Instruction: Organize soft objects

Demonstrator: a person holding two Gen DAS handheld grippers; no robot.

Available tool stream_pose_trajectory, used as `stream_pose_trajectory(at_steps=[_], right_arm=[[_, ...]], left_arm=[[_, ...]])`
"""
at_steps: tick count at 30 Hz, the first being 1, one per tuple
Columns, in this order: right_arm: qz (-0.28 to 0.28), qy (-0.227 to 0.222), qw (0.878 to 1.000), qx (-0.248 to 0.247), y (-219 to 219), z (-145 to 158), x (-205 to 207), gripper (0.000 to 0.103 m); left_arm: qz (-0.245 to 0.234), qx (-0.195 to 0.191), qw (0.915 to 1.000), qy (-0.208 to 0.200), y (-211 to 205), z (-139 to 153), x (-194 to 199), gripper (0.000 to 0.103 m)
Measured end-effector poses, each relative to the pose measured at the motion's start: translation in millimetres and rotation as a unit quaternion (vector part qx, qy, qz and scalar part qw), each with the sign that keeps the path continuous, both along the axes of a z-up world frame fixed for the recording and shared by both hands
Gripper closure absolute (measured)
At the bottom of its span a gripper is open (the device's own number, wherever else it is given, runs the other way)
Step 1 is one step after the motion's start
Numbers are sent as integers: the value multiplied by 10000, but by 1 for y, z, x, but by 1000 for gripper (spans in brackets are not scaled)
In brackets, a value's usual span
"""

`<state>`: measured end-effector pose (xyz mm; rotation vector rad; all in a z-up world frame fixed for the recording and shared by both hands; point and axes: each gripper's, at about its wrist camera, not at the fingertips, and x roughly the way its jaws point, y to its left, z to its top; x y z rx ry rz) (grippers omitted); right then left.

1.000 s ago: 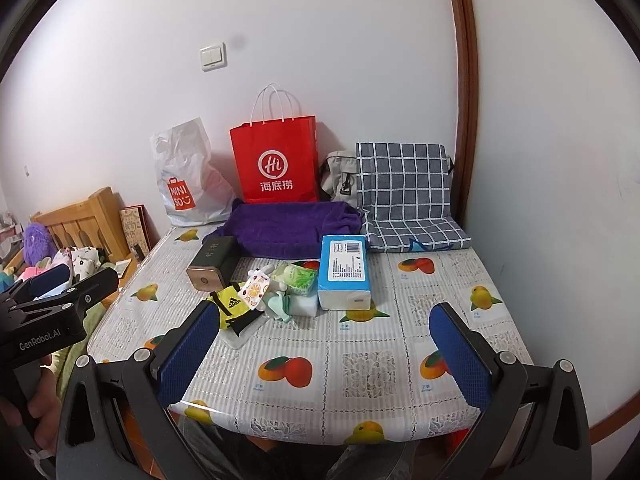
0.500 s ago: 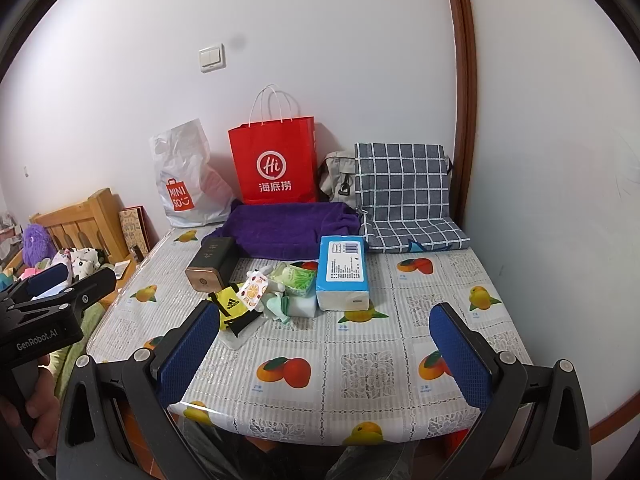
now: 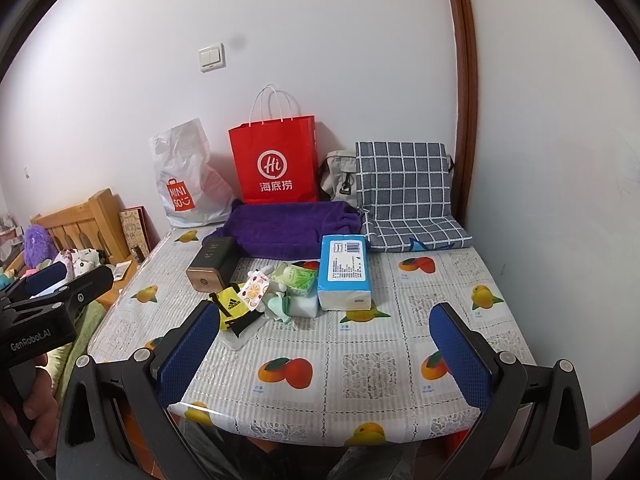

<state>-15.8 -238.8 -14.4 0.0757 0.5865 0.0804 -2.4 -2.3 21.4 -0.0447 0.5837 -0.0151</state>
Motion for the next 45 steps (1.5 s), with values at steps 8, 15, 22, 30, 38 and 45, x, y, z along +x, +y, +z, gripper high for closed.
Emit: stream_pose_trajectory(at_steps=[8,15,22,30,38,45], right_arm=[[-13,-30,9999,-105,0,-13,9,0],[-17,24,9997,-232,-3,-36,26,0],[283,403,9988,-31,-4,-74,56,0],[743,826,9937,147,17,-114,94,0],[1186,930,9882,-272,61,-135,139,0],[1787,749,9730,-1253,119,-148,169,0]], left_arm=[[-147,97,9998,34,-13,-8,14,0],[-81,41,9996,284,-9,-37,36,0],[255,39,9977,619,9,-75,64,0],[611,-27,9918,1123,36,-129,97,0],[881,-182,9835,1569,67,-177,122,0],[1037,-212,9786,1764,90,-199,132,0]])
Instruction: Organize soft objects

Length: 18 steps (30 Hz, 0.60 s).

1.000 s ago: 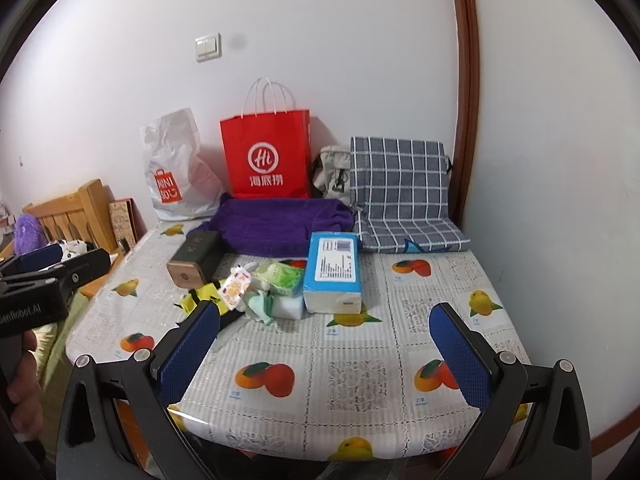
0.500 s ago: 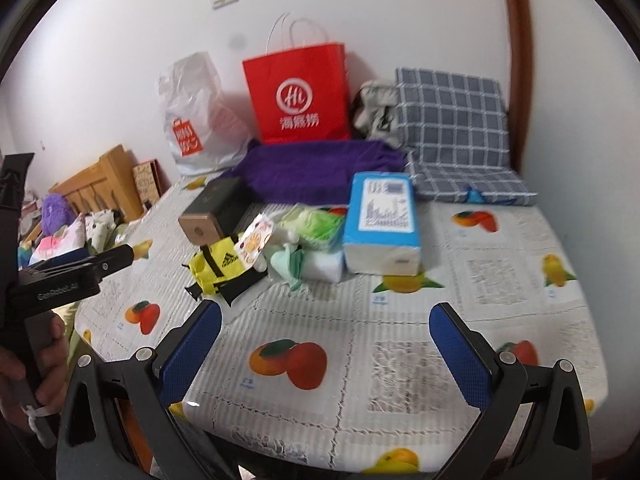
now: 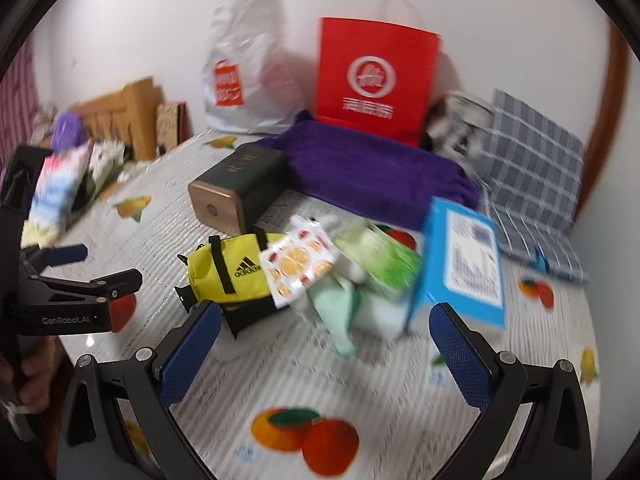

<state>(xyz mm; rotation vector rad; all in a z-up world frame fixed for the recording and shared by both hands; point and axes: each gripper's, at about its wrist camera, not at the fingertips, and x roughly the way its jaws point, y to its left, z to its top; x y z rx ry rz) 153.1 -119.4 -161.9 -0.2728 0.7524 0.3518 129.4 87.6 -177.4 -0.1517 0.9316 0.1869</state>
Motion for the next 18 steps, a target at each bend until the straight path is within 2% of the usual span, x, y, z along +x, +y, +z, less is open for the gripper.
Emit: stream_pose_trajectory(at_steps=[8,10,12,15,17,18], right_arm=[[281,-145,9935,-1094,41,-25,35,1],[202,-192,9915,-1274,45,-31,42,1],[194,-47,9917,-1269,46,-38,52,1],[297,110,9895,-1411,49,-48,60,8],[352,90,9880,-1500,50,-52,62,20],[368,108,9881,-1486,49,-53,63,23]], left_arm=[[57,-213,9997,61,23,-17,6,0],[-15,-272,9996,74,24,-20,9,0],[-65,-277,9996,85,22,-22,11,0],[-118,-276,9995,119,22,-24,14,0],[-131,-290,9994,147,21,-26,17,0],[-145,-300,9993,151,21,-26,18,0]])
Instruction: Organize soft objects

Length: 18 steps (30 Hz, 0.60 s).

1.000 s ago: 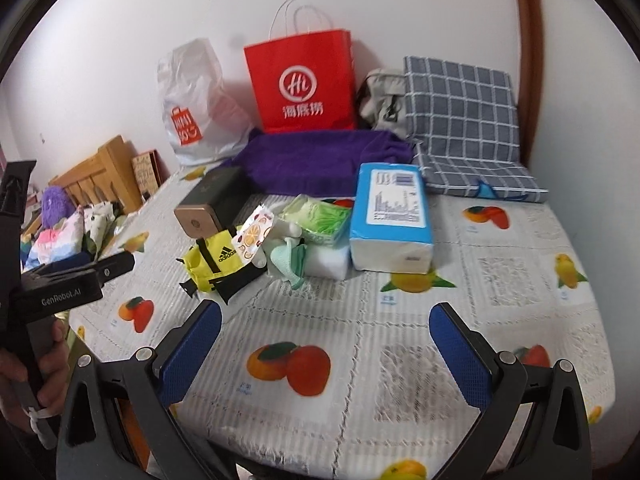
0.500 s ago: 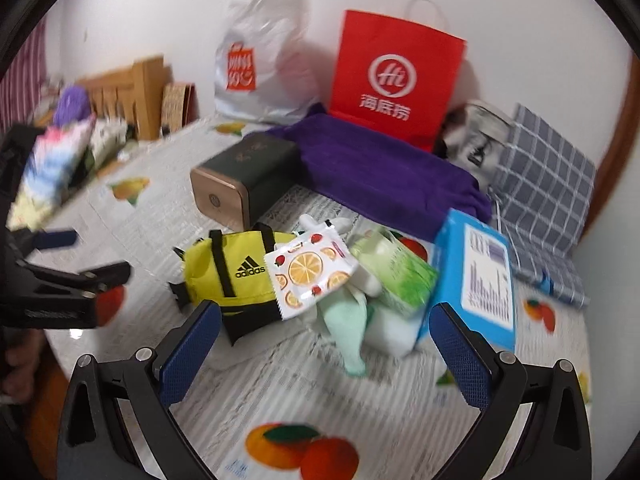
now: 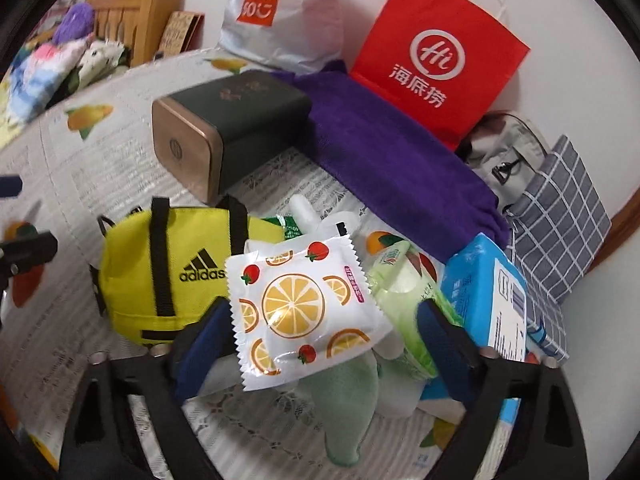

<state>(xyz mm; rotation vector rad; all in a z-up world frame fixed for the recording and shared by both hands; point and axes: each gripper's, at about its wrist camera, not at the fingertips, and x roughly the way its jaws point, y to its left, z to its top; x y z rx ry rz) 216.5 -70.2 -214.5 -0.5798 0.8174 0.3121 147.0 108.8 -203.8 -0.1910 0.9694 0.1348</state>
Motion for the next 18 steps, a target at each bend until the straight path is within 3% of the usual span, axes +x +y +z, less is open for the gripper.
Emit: stream_pose_trajectory(at_steps=[4,9,13,18], right_arm=[[-7,83,9994,329,-11,5,2,37],[-4,94,9940,1089,-33,18,-8,37],[-41,159,9887,1489,-47,20,-14,45],[132,186,9872,1579,-52,21,-23,41]], left_arm=[[-49,-15,10000,62,-5,-3,4,0],[-86,33,9999,65,-11,0,4,0],[-144,-77,9999,36,-15,5,3,0],[-162,-84,9998,37,-20,9,3,0]])
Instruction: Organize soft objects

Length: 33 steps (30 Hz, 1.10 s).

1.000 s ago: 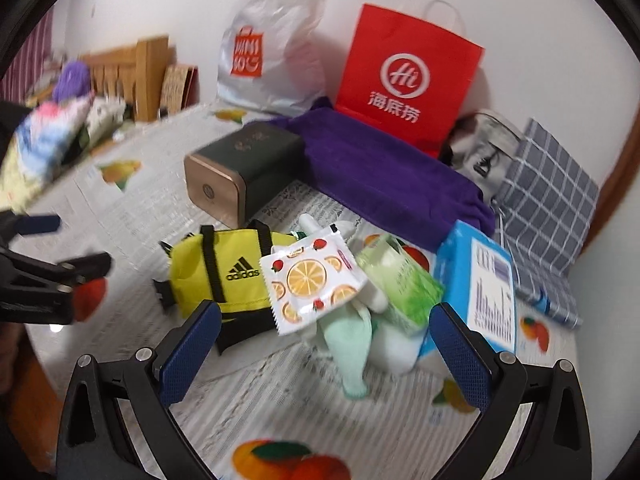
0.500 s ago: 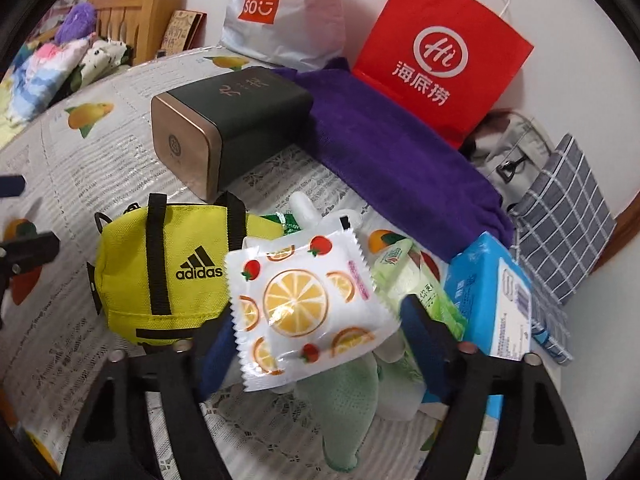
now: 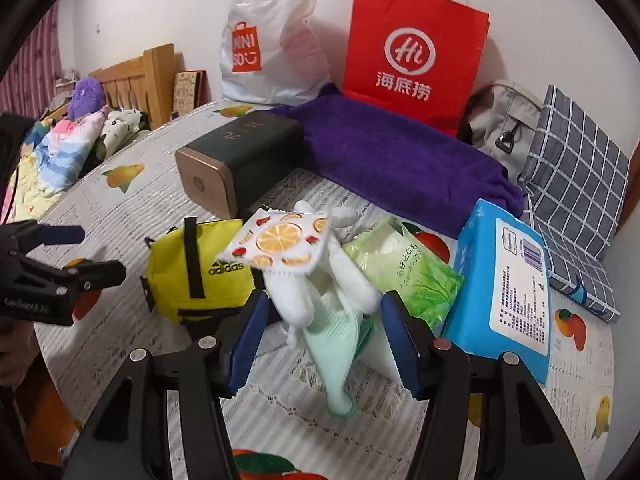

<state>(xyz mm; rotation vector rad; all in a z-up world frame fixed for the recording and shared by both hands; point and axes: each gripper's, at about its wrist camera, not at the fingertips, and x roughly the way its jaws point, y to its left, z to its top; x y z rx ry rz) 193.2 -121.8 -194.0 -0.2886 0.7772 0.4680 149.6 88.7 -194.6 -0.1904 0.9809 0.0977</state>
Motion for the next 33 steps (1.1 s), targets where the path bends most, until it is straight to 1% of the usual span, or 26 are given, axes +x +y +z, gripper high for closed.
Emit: stream_pose_trajectory(at_steps=[2,4,6,8,13,18,19,20,22,24,25,27,28,29,33], right_arm=[[74,-64,9999,136,0,5,-3,23],[88,-167,9995,238,3,10,-2,19],[110,-200,9993,299,10,14,2,19],[315,-188,9987,348,24,16,10,17],[542,-204,9983,-56,63,11,33,16],[686,-169,9974,-153,78,5,50,17],[696,-82,9972,-270,82,0,56,20],[699,-20,9970,-318,83,-3,60,27],[739,240,9962,-405,86,-12,71,35],[782,438,9950,-442,87,-19,79,38],[795,495,9946,-453,87,-22,81,42],[873,592,9935,-425,87,-23,82,59],[915,660,9928,-390,86,-23,82,90],[908,682,9928,-377,86,-22,81,98],[882,531,9943,-281,77,-11,72,99]], left_arm=[[12,16,10000,-1,-1,1,0,0],[17,11,10000,4,-1,1,-1,0],[0,22,10000,5,-1,1,-1,0],[-24,27,10000,2,0,0,-1,0],[37,-70,10000,-10,12,-3,-1,0],[87,-179,9998,-2,24,-8,3,0],[106,-179,9998,39,28,-12,5,0],[118,-181,9997,65,31,-15,5,0],[181,-211,9996,103,39,-20,6,0],[262,-246,9993,78,48,-22,6,0],[269,-231,9994,62,49,-21,6,0],[250,-234,9994,57,51,-21,6,0],[241,-230,9994,54,51,-21,6,0],[247,-214,9994,71,51,-21,7,0],[226,-142,9996,112,48,-22,8,0]])
